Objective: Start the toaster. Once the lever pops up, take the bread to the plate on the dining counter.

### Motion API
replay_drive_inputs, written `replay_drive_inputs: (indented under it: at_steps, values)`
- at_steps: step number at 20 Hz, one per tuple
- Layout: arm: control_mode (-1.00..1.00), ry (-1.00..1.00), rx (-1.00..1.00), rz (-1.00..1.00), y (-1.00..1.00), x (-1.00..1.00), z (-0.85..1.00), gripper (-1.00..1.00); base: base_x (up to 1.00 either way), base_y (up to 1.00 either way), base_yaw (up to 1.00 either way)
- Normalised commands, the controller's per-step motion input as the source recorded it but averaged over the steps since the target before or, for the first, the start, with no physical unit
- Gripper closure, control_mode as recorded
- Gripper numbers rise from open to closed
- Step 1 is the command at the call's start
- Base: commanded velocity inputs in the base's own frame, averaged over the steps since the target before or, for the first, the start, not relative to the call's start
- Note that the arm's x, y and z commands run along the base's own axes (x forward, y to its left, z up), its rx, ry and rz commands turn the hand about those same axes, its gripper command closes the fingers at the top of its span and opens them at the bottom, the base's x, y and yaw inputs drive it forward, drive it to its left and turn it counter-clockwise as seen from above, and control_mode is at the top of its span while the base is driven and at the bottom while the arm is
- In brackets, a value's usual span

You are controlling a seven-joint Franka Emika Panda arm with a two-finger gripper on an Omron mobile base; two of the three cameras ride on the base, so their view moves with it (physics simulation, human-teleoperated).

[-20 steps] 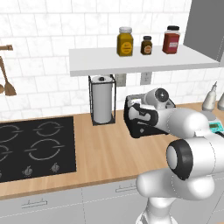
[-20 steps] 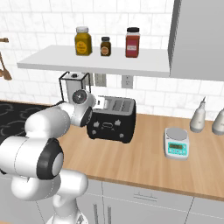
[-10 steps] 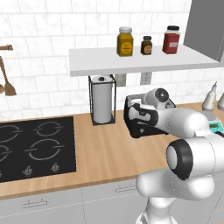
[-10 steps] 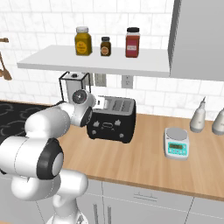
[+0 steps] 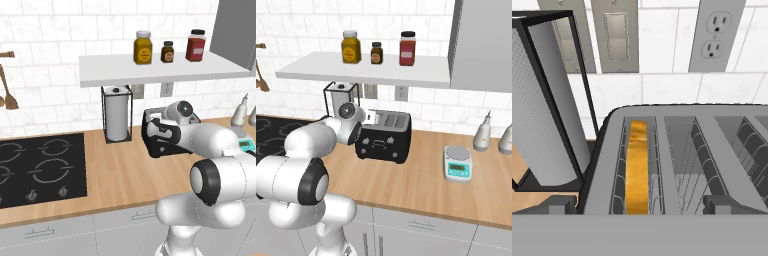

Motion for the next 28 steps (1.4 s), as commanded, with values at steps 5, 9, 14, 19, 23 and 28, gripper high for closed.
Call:
replay_drive_inputs:
  at_steps: [5,9,14,19,23,28]
  values:
    - [-1.00,0.00,0.00,0.00,0.00,0.00,0.00,-1.00,0.00,0.00,0.00]
    - [-1.00,0.00,0.00,0.00,0.00,0.00,0.00,-1.00,0.00,0.00,0.00]
    - [-1.00,0.00,0.00,0.00,0.00,0.00,0.00,-1.00,0.00,0.00,0.00]
    - [-1.00,0.00,0.00,0.00,0.00,0.00,0.00,-1.00,0.00,0.00,0.00]
    - [-1.00,0.00,0.00,0.00,0.00,0.00,0.00,-1.00,0.00,0.00,0.00]
    - [-1.00,0.00,0.00,0.00,0.00,0.00,0.00,-1.00,0.00,0.00,0.00]
